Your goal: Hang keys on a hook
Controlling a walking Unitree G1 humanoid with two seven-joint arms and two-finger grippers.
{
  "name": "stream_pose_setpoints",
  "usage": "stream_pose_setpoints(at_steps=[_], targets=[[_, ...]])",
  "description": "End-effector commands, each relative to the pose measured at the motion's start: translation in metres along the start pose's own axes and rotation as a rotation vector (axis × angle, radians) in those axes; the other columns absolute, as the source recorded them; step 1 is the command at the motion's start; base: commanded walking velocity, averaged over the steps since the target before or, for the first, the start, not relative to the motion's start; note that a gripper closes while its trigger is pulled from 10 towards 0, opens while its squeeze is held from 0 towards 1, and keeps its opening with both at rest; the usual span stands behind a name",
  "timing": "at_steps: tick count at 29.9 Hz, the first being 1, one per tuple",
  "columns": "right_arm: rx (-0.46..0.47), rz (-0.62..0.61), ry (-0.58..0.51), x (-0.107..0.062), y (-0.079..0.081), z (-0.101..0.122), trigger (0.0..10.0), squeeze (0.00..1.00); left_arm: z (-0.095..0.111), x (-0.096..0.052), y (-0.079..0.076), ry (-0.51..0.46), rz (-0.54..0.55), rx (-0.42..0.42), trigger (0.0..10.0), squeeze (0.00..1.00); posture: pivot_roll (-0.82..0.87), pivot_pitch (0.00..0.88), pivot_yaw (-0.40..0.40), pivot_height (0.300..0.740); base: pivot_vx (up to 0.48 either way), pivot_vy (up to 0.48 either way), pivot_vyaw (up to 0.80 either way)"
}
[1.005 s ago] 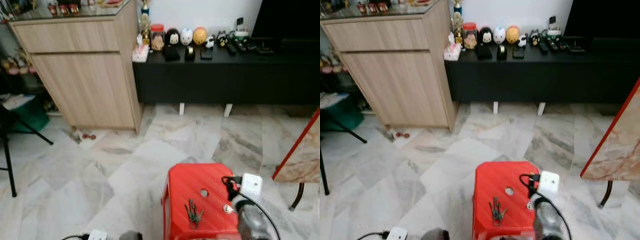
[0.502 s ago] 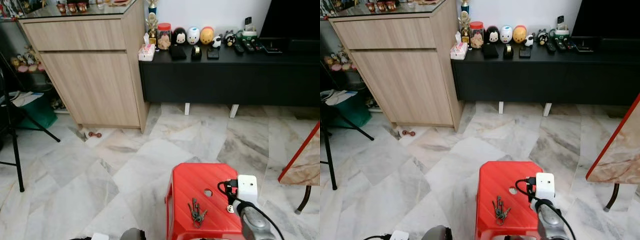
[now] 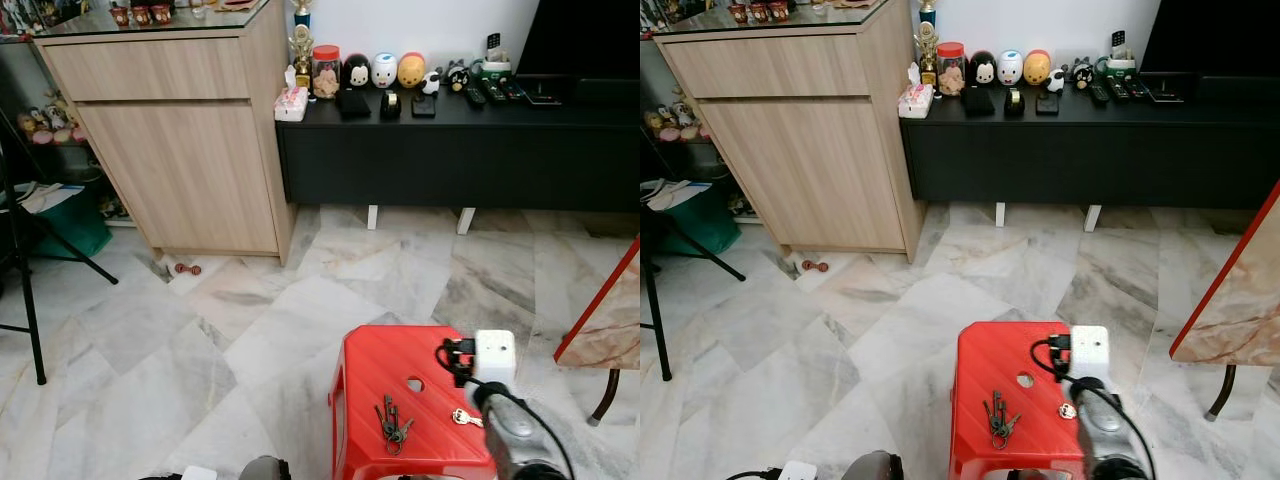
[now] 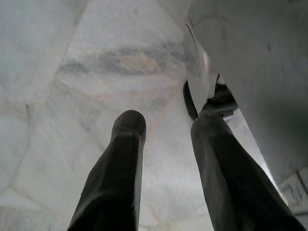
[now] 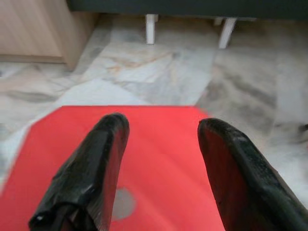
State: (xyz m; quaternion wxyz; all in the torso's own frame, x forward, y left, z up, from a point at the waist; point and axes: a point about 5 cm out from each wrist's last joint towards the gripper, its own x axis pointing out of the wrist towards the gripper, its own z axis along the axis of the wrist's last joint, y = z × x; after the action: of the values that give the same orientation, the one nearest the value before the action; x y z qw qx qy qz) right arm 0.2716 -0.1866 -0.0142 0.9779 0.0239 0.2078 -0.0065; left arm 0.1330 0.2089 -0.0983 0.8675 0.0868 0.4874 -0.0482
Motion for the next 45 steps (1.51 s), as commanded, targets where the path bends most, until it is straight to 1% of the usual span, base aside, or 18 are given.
stream_pose_setpoints(at_steps=[1,4,5,10,15,16,19,24,27,32,36,38,41,42,45], targets=[[0.024,-0.014,-0.012,-0.001,0.0,-0.001,10.0,0.0,-0.011,-0.002,-0.004,0.029,-0.024,-0.001,10.0,0.0,0.03,0.027,0.004,0.645,0.0,0.0,0.0],[0.04,0.004,-0.013,-0.001,0.006,-0.002,10.0,0.0,-0.012,-0.003,-0.003,0.032,-0.021,0.0,10.0,0.0,0.03,0.029,0.005,0.645,0.0,0.0,0.0],[0.053,0.007,-0.012,-0.001,0.008,-0.003,10.0,0.0,-0.009,-0.002,-0.004,0.027,-0.021,0.001,10.0,0.0,0.04,0.034,0.005,0.637,0.0,0.0,0.0],[0.064,-0.005,-0.005,-0.002,0.008,-0.004,10.0,0.0,-0.007,-0.001,-0.005,0.024,-0.021,0.0,10.0,0.0,0.03,0.034,0.007,0.61,0.0,0.0,0.0],[0.07,-0.01,-0.012,-0.001,0.009,-0.004,10.0,0.0,-0.007,-0.001,-0.005,0.023,-0.025,0.0,10.0,0.0,0.03,0.032,0.008,0.61,0.0,0.0,0.0],[0.059,-0.009,-0.016,-0.001,0.01,-0.003,10.0,0.0,-0.007,-0.001,-0.005,0.023,-0.025,0.001,10.0,0.0,0.03,0.03,0.009,0.61,0.0,0.0,0.0],[0.073,-0.017,-0.023,-0.001,0.009,-0.003,10.0,0.0,-0.007,-0.001,-0.005,0.023,-0.026,0.001,10.0,0.0,0.03,0.029,0.01,0.61,0.0,0.0,0.0],[0.08,-0.029,-0.019,-0.001,0.009,-0.003,10.0,0.0,-0.007,-0.001,-0.004,0.025,-0.026,0.004,10.0,0.0,0.03,0.024,0.012,0.61,0.0,0.0,0.0],[0.074,-0.039,0.002,-0.001,0.008,-0.004,10.0,0.0,-0.007,-0.001,-0.003,0.025,-0.021,0.007,10.0,0.0,0.04,0.012,0.011,0.61,0.0,0.0,0.0],[0.097,-0.048,0.007,0.0,0.007,-0.003,10.0,0.0,-0.007,-0.001,-0.003,0.024,-0.02,0.008,10.0,0.0,0.04,0.001,0.011,0.61,0.0,0.0,0.0],[0.125,-0.07,0.045,0.0,0.001,-0.006,10.0,0.0,-0.007,-0.001,-0.004,0.025,-0.021,0.009,10.0,0.0,0.04,0.0,0.011,0.61,0.0,0.0,0.0],[0.099,-0.076,0.085,0.0,-0.004,-0.009,10.0,0.0,-0.008,-0.001,-0.004,0.026,-0.022,0.011,10.0,0.0,0.04,0.0,0.012,0.61,0.0,0.0,0.0],[0.086,-0.054,0.091,0.001,-0.008,-0.006,10.0,0.0,-0.008,-0.002,-0.003,0.026,-0.021,0.012,10.0,0.0,0.04,0.0,0.012,0.61,0.0,0.0,0.0],[0.067,-0.048,0.104,0.001,-0.01,-0.006,10.0,0.0,-0.008,-0.002,-0.003,0.027,-0.021,0.012,10.0,0.0,0.04,0.0,0.013,0.61,0.0,0.0,0.0],[0.044,-0.058,0.12,0.002,-0.017,-0.004,10.0,0.0,-0.009,-0.002,-0.003,0.027,-0.021,0.011,10.0,0.0,0.04,0.0,0.014,0.61,0.0,0.0,0.0]])
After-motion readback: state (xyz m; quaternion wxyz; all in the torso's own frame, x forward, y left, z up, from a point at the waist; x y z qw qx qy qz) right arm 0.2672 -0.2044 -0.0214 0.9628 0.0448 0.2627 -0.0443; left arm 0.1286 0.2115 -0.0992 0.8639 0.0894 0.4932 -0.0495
